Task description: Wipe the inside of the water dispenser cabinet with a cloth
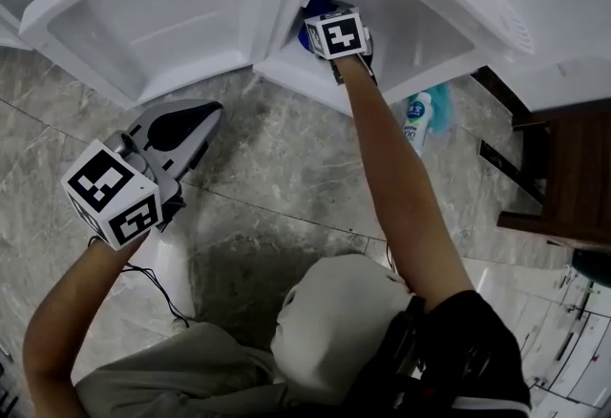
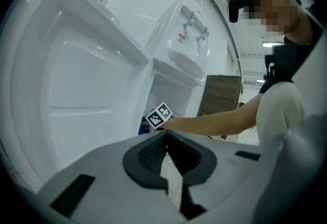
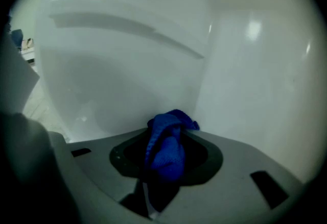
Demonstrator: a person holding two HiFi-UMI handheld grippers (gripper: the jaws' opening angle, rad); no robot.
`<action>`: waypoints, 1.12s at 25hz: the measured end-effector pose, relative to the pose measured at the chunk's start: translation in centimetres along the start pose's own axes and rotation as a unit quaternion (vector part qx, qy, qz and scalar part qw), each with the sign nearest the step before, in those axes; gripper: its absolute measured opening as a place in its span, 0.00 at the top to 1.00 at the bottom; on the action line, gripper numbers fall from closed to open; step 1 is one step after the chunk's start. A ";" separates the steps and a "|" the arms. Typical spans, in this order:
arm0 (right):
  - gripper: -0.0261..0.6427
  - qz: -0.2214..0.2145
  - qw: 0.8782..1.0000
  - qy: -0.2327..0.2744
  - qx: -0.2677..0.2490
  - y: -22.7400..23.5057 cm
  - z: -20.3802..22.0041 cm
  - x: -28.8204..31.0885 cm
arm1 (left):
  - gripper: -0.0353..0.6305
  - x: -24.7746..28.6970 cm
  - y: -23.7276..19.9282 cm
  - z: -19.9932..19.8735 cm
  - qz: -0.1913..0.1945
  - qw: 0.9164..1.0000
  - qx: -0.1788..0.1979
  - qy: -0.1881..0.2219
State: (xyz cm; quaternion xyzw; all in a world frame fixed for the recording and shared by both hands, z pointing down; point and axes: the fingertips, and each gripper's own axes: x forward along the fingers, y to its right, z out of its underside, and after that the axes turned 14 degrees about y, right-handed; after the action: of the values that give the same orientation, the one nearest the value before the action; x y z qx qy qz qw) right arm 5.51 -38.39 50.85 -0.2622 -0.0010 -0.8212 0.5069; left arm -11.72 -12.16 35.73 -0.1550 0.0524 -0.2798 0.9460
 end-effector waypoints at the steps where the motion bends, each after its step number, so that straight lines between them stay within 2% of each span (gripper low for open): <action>1: 0.78 -0.017 1.000 -0.002 0.000 -0.8 0.1 -0.6 | 0.94 0.0 0.1 0.0 0.000 1.000 0.003 -0.001; 4: 0.78 -0.093 0.996 -0.003 0.013 -4.7 0.3 -3.5 | 0.94 0.1 0.1 0.2 -0.005 1.000 0.016 -0.007; 7: 0.78 -0.157 0.984 0.016 0.082 -8.2 -0.1 -8.0 | 0.94 0.7 0.6 0.3 0.007 0.999 0.033 -0.002; 9: 0.78 -0.183 0.969 0.060 0.157 -8.9 -1.7 -11.6 | 0.91 1.6 1.5 0.1 0.038 0.998 0.058 0.004; 10: 0.78 -0.197 0.956 0.085 0.201 -9.2 -2.7 -13.5 | 0.85 2.1 2.1 0.1 0.055 0.995 0.081 0.002; 11: 0.78 -0.213 0.940 0.109 0.245 -9.6 -3.7 -15.5 | 0.72 2.6 2.7 0.2 0.072 0.992 0.108 -0.001; 12: 0.78 -0.229 0.921 0.130 0.287 -9.8 -4.7 -17.4 | 0.63 3.2 3.5 0.3 0.089 0.987 0.137 -0.005; 13: 0.78 -0.243 0.902 0.150 0.325 -10.0 -5.7 -19.3 | 0.58 3.8 4.3 0.5 0.108 0.980 0.168 -0.010; 14: 0.78 -0.255 0.882 0.167 0.359 -10.2 -6.8 -21.1 | 0.55 4.3 5.3 0.7 0.131 0.970 0.202 -0.016; 16: 0.78 -0.277 0.849 0.192 0.407 -10.6 -8.8 -24.2 | 0.49 5.2 7.5 1.8 0.184 0.945 0.269 -0.030; 18: 0.78 -0.300 0.828 0.206 0.426 -11.1 -10.5 -26.4 | 0.44 6.2 9.6 2.6 0.224 0.922 0.314 -0.031; 19: 0.78 -0.311 0.822 0.209 0.429 -11.4 -11.1 -27.3 | 0.41 6.7 10.6 2.5 0.235 0.916 0.325 -0.023; 21: 0.78 -0.325 0.808 0.214 0.443 -11.8 -11.7 -28.5 | 0.36 7.5 11.9 1.8 0.240 0.913 0.329 -0.002; 24: 0.78 -0.338 0.777 0.221 0.483 -11.8 -12.2 -29.6 | 0.36 8.4 12.8 1.1 0.240 0.911 0.335 0.014; 28: 0.78 -0.355 0.767 0.198 0.495 -12.0 -11.5 -30.1 | 0.37 8.9 13.4 1.1 0.248 0.900 0.358 0.006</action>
State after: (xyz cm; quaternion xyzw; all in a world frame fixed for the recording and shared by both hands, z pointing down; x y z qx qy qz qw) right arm 1.10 -10.62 31.07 0.2129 -0.4004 -0.8618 0.2271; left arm 2.85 -6.06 32.36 0.2136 -0.0091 -0.0369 0.9762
